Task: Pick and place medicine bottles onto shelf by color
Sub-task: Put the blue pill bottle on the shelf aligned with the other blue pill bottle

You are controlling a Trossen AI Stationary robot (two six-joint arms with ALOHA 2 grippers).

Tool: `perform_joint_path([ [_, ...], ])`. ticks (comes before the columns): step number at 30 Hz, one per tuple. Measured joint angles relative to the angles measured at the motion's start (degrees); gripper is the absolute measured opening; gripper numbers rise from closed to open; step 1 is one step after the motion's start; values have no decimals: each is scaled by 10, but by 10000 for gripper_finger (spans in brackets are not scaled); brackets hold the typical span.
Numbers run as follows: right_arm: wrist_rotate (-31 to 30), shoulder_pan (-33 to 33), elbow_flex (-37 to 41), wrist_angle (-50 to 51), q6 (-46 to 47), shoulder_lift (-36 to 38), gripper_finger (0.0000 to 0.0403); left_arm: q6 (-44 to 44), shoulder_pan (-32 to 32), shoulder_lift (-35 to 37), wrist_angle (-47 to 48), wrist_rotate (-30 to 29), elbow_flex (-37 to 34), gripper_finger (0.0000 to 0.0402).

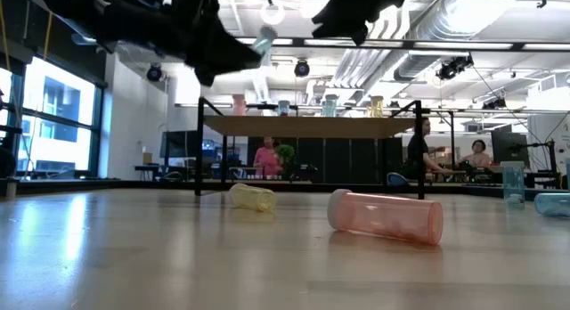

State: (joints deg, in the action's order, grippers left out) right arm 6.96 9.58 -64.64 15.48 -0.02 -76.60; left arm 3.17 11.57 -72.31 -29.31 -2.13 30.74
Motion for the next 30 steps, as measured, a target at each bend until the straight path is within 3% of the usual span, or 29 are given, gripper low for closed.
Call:
perform_joint_path([
  [7, -3, 0, 0, -55, -63, 0, 177, -62, 0, 0, -103, -1, 0, 95],
  [12, 1, 0, 0, -87, -90, 0, 203, -91, 0, 0, -160, -2, 1, 95],
  [19, 84, 0, 0, -169, -122, -19, 222, -101, 0, 0, -167, 0, 26, 95],
  [30, 79, 2, 0, -249, -195, -56, 222, -109, 7, 0, -173, 0, 36, 95],
])
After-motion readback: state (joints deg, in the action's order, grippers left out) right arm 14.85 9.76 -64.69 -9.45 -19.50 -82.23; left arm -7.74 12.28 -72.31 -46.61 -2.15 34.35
